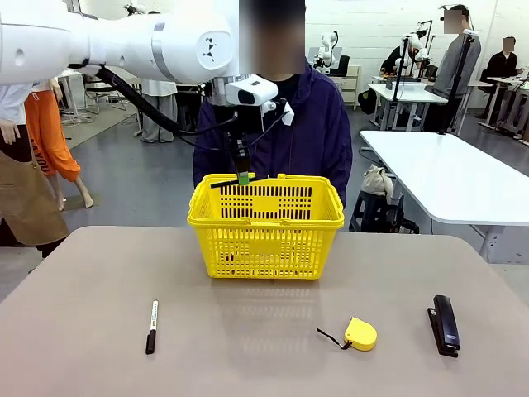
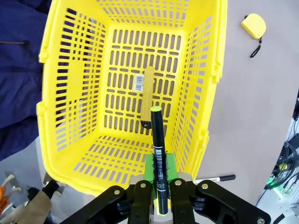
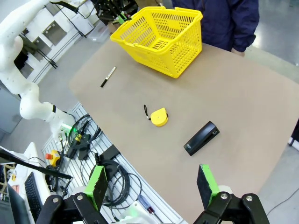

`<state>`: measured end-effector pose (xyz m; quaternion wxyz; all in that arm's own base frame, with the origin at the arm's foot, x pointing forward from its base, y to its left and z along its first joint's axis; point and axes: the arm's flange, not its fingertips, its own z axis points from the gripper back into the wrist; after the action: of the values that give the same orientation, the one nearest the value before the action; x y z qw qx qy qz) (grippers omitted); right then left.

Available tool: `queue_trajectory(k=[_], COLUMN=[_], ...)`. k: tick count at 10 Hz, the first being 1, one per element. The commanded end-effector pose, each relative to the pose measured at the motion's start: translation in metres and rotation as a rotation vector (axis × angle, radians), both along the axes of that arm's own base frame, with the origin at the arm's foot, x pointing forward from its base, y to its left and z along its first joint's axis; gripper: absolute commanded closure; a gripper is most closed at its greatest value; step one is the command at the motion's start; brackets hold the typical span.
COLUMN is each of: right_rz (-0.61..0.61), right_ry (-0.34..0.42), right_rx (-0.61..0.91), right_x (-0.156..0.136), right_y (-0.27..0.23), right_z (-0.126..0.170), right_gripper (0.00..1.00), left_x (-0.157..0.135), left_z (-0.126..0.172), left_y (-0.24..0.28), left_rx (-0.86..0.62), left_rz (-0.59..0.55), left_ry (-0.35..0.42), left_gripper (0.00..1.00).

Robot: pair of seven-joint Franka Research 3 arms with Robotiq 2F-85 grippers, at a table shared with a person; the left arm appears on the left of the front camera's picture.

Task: Place the items the person wants into the basket.
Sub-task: Pick up the item the person points to and place it in the Market Basket.

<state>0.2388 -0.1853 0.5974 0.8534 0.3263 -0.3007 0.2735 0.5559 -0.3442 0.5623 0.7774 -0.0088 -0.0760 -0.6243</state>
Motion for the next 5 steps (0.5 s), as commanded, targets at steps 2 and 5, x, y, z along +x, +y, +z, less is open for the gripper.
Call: queue_trajectory(k=[2, 5], right_rz=[0.017, 0.017], right_ry=[-0.024, -0.024], right_rx=[0.03, 0.03], right_x=[0.001, 0.001], right_y=[0.001, 0.001], right_z=[0.0, 0.0], right_gripper=[0.0, 0.0], left_x=[0.023, 0.05], left_z=[-0.025, -0.056], left_y=[-0.024, -0.031], left_rx=[0.058, 0.093], left_rz=[-0.081, -0.09], left_ry=[0.053, 0.121], left_gripper=[0.89, 0.89])
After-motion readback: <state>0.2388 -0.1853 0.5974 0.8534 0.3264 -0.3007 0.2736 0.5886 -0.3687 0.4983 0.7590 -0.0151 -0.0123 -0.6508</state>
